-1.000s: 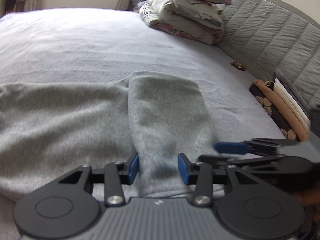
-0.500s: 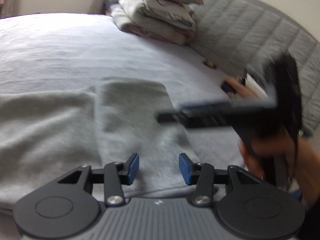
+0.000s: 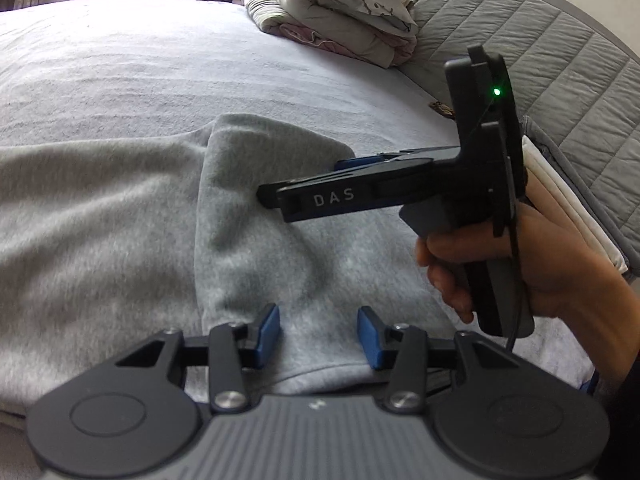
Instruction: Fold clothes
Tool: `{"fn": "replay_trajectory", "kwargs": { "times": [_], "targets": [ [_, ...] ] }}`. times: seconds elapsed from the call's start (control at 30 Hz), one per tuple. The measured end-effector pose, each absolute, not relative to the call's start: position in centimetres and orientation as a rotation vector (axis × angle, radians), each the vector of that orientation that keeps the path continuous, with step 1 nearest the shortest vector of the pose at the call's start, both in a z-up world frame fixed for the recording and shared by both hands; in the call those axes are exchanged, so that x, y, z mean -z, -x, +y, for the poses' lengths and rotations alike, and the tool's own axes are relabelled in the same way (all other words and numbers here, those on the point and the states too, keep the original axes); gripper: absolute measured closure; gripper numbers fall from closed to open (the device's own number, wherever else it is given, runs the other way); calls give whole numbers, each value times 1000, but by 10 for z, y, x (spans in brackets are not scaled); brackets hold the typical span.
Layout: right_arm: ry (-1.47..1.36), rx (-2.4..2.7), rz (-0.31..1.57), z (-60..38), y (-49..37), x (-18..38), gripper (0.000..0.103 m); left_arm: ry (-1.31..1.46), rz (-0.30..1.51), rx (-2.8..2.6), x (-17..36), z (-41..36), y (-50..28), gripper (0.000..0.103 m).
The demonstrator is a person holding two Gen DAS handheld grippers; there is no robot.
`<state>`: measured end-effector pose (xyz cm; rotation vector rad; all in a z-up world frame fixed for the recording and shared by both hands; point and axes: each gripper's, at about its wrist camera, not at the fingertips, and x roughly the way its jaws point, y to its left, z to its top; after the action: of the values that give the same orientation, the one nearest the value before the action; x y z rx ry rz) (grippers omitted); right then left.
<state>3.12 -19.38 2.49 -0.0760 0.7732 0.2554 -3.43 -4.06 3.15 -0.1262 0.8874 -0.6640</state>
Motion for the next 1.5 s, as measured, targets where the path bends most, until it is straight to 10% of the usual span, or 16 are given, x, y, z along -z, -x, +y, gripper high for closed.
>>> {"fn": "replay_trajectory", "kwargs": {
  "times": [0.73,0.93,1.5],
  "targets": [
    [58,-239,825,-198,-3,-32,7,255,901,643,-27,-20,23,55],
    [-52,-198,814,-215,21,-45,23,274,899,614,-29,-19,26,58],
    [-8,-286,829,-193,73,-45,30,297,797,496,-43,-8,29,37]
  ]
}}
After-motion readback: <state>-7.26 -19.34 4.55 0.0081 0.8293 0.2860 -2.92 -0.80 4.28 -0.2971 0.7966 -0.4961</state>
